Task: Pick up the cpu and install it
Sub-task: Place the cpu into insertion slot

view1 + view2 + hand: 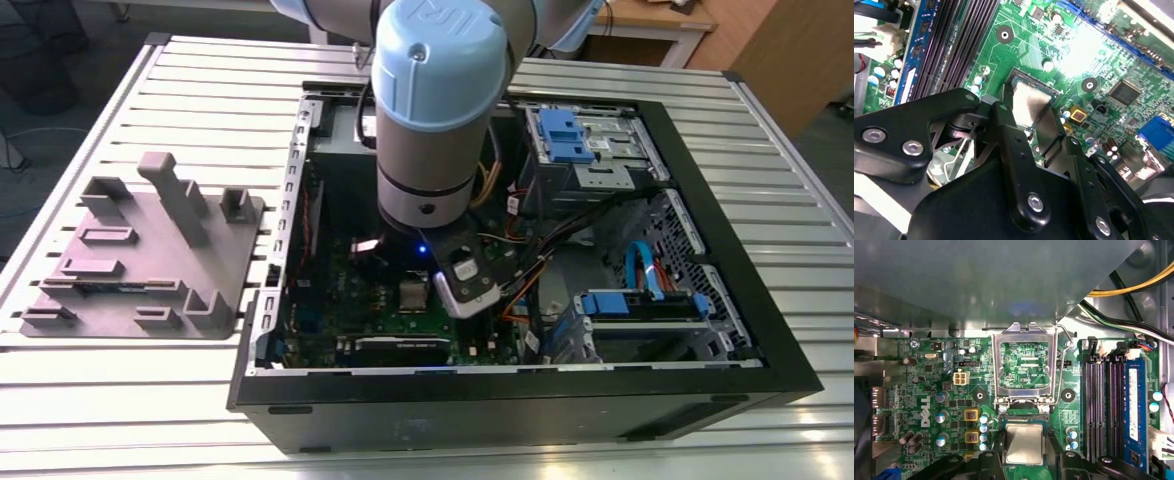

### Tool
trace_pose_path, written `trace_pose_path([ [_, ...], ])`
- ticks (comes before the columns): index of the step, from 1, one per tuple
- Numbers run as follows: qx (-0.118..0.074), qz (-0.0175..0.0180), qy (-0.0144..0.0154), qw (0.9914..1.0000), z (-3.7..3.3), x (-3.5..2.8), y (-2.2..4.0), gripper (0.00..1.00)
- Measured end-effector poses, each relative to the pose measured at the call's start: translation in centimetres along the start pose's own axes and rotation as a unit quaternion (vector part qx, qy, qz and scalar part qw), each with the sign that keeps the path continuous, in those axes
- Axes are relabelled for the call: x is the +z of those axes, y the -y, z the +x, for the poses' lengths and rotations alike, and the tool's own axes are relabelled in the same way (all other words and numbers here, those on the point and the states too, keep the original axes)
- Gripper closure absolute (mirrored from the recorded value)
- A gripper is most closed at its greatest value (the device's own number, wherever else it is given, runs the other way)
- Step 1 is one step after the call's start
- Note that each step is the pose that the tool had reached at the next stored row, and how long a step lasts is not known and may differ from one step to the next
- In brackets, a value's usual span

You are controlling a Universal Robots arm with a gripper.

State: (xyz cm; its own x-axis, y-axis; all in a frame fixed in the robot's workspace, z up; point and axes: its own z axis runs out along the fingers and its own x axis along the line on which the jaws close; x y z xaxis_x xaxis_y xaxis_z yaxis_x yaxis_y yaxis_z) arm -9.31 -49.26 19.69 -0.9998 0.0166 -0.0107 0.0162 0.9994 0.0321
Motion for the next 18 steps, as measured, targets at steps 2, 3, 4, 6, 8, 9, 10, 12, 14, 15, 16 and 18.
trace_pose_path([
  [2, 0.0, -0.0001, 0.0001, 1.0, 0.0, -0.08, -0.01, 0.55],
  [3, 0.0, -0.0001, 0.0001, 1.0, -0.01, -0.08, -0.01, 0.55],
  [4, 0.0, -0.0001, 0.0001, 1.0, 0.0, -0.09, -0.01, 0.55],
  [6, 0.0, 0.0002, -0.0001, 1.0, 0.0, -0.21, 0.0, 0.55],
  [8, 0.0, -0.0001, 0.0, 1.0, 0.0, -0.27, -0.01, 0.55],
  [9, 0.0, -0.0001, 0.0, 1.0, 0.0, -0.27, -0.01, 0.55],
  [10, 0.0, -0.0002, 0.0, 1.0, -0.01, -0.27, -0.01, 0.55],
  [12, 0.0, -0.0002, 0.0, 1.0, -0.01, -0.28, -0.01, 0.55],
  [14, 0.0, -0.0001, 0.0, 1.0, 0.0, -0.29, -0.01, 0.56],
  [15, 0.0, -0.0001, 0.0, 1.0, -0.01, -0.3, -0.01, 0.56],
  [16, 0.0, -0.0001, 0.0, 1.0, 0.0, -0.3, -0.01, 0.62],
  [18, 0.0, -0.0001, 0.0, 1.0, 0.0, -0.31, -0.01, 0.69],
])
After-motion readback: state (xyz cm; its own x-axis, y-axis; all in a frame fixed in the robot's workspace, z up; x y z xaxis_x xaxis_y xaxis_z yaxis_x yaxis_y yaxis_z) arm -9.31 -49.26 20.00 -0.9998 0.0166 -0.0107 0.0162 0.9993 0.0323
